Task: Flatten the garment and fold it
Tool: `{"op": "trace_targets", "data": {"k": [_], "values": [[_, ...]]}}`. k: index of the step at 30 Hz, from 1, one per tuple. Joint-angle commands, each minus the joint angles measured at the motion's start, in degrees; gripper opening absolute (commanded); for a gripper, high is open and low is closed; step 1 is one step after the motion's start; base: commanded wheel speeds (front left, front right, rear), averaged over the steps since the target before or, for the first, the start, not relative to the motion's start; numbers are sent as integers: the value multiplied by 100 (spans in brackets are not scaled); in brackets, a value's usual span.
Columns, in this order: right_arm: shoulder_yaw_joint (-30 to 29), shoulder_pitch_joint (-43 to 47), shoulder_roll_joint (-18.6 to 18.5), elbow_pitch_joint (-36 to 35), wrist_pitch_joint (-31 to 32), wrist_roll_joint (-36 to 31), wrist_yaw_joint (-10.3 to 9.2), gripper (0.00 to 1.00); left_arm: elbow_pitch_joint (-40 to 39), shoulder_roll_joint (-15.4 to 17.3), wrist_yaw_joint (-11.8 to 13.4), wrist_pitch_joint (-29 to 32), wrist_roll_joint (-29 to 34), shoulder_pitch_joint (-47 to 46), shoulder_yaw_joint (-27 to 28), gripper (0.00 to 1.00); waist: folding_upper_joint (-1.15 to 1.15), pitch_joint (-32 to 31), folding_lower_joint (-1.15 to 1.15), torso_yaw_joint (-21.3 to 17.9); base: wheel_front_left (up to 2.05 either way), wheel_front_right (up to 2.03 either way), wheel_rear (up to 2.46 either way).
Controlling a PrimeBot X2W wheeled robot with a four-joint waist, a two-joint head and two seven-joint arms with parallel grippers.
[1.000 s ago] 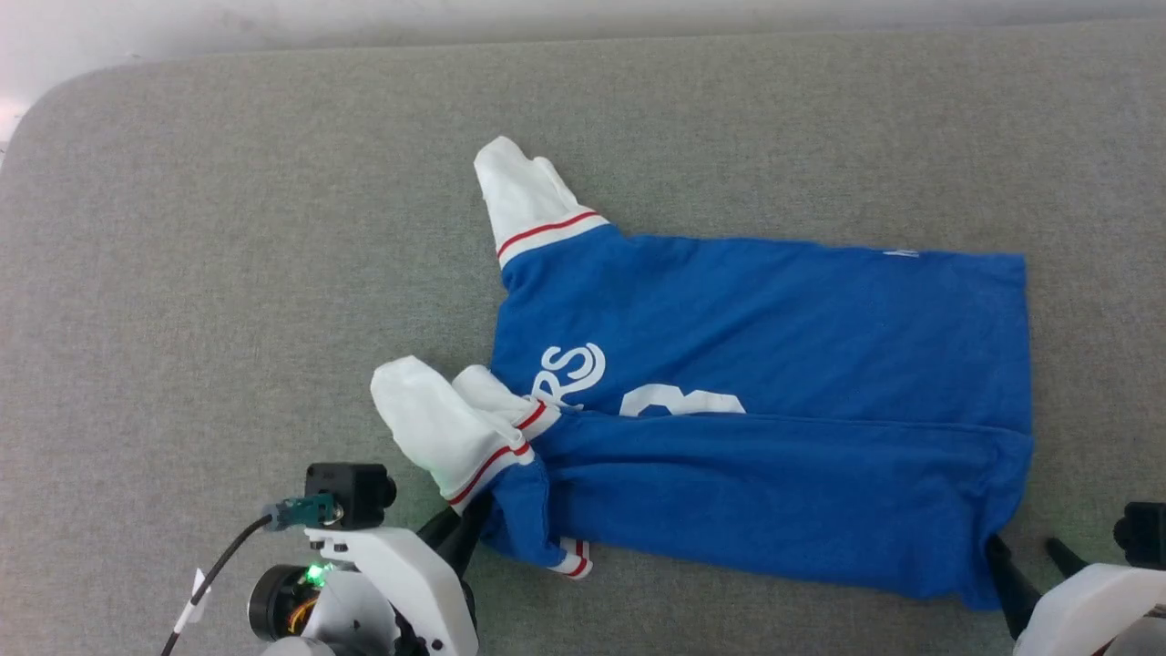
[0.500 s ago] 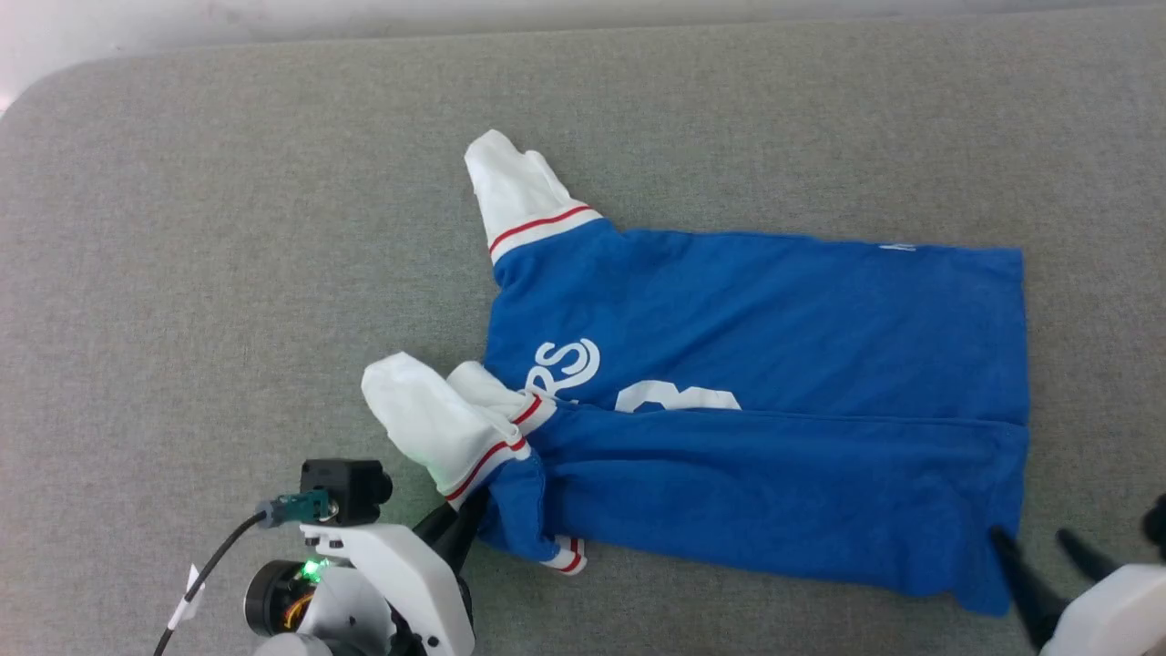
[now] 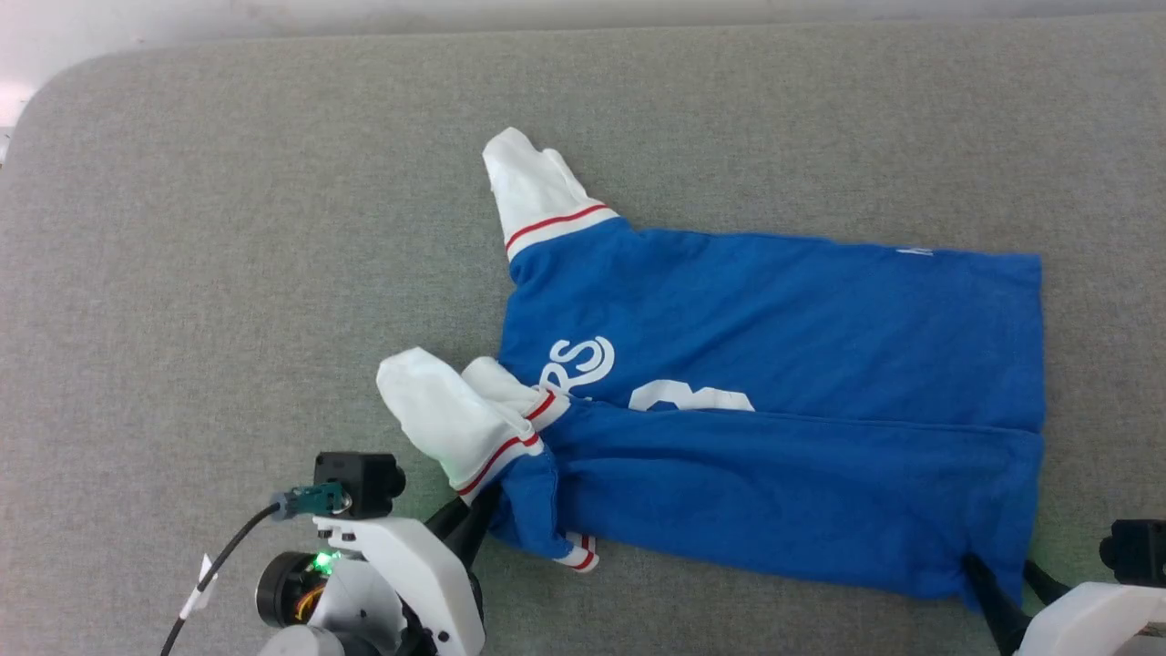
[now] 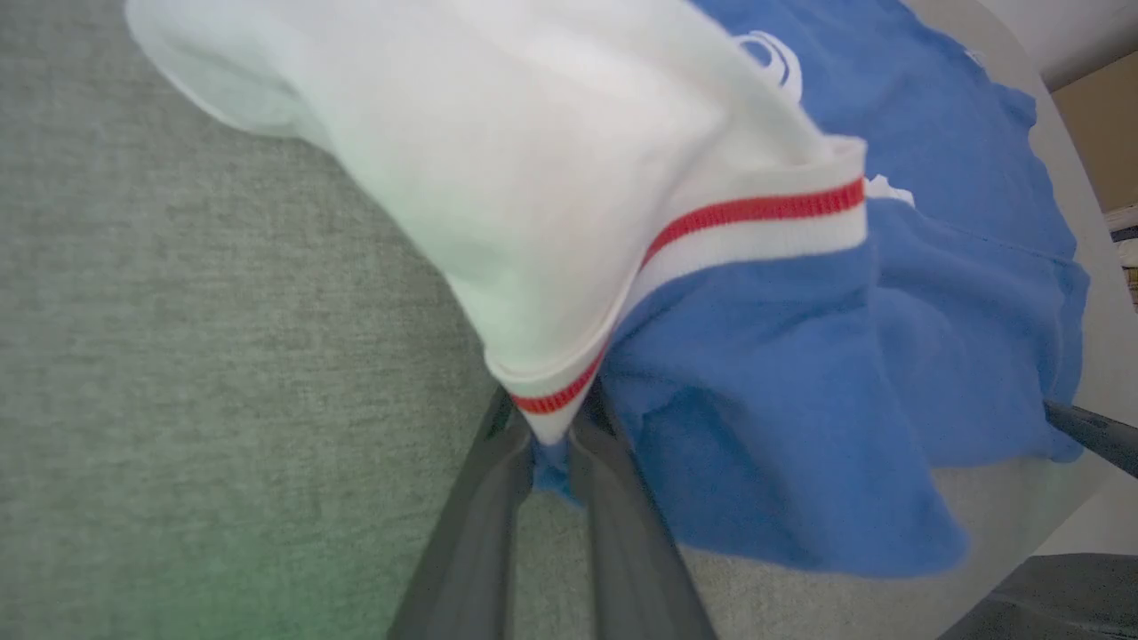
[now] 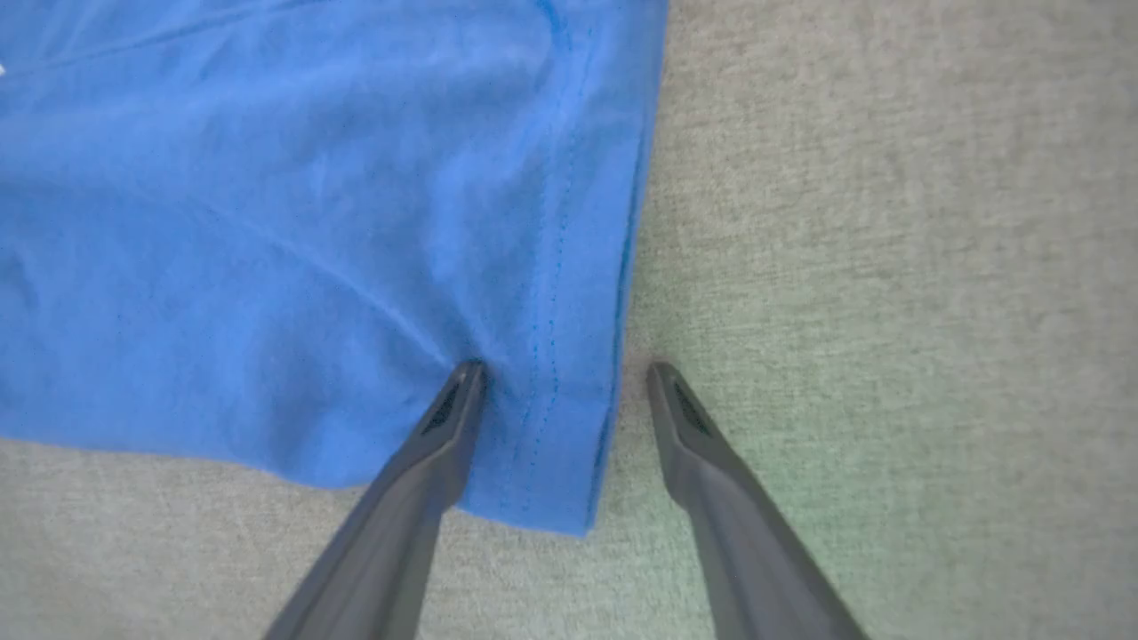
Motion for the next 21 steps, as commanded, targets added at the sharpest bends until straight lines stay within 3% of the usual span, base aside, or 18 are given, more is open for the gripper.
{"op": "trace_targets", "data": {"k": [1, 2, 11, 21], "values": [[103, -112, 30, 206, -28, 76, -3, 25, 92, 29, 8, 3, -5, -19, 25, 0, 0, -6, 0, -6, 0, 0, 0], [110, -139, 30, 239, -79, 98, -3, 0, 90, 34, 14, -9, -10, -11, 36, 0, 0, -13, 0, -16, 0, 0, 0], [13, -298, 30, 15, -204, -42, -3, 0, -36, 113, 64, -64, -191, 142, 247, 0, 0, -130, 0, -132, 0, 0, 0], [-212, -117, 30, -455, 203, -167, -3, 0, -532, 329, 286, 290, -294, 782, 276, 0, 0, -362, 0, -111, 0, 0, 0]]}}
